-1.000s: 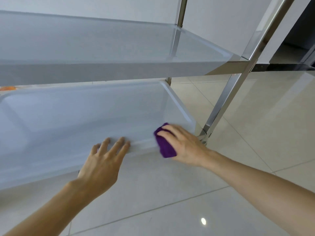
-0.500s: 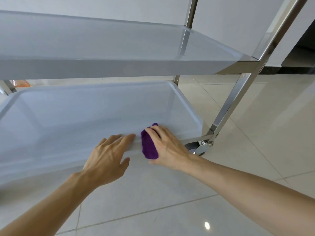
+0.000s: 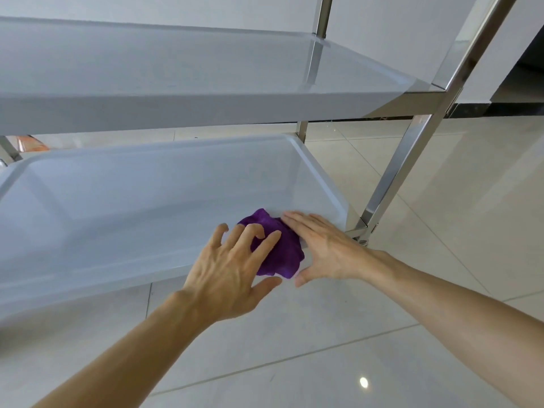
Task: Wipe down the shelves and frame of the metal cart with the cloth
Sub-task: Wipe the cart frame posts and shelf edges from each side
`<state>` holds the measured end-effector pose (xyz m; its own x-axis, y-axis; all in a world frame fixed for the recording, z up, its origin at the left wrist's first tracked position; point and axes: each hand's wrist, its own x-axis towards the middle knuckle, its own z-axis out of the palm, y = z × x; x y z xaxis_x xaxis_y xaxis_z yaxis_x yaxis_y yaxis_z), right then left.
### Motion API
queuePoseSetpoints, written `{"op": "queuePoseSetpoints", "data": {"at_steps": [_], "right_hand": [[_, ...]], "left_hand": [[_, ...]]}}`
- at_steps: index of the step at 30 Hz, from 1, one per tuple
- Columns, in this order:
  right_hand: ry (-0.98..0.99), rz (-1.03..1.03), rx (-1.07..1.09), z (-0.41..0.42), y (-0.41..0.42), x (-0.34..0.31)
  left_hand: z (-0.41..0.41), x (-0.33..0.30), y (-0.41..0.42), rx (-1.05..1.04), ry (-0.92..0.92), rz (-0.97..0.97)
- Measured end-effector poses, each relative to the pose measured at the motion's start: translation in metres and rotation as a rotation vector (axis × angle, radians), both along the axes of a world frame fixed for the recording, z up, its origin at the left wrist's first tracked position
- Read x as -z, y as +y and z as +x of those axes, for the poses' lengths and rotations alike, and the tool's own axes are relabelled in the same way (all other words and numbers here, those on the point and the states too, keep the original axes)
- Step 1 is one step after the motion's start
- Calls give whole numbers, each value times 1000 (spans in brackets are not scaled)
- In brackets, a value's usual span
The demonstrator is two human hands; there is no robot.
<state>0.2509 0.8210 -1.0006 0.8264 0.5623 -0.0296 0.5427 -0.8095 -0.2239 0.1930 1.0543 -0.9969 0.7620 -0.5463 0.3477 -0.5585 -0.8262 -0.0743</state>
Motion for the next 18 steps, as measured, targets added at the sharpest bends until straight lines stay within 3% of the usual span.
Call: {"op": "queuePoseSetpoints", "data": {"at_steps": [3, 6, 9, 14, 18], "right_hand": [[-125, -20, -28, -2, -3, 9], [-204, 111, 31, -4, 0, 14], [-269, 141, 28, -3, -4, 19], [-350, 92, -43, -6, -14, 18], [-338, 43, -42, -9, -23, 14]], "left_hand": [[15, -3, -27, -103, 19, 53], [26, 3, -47, -189, 86, 19], [27, 11, -46, -174, 50, 61], [10, 13, 1, -104, 30, 88], [-11, 14, 82, -204, 66, 0]]}}
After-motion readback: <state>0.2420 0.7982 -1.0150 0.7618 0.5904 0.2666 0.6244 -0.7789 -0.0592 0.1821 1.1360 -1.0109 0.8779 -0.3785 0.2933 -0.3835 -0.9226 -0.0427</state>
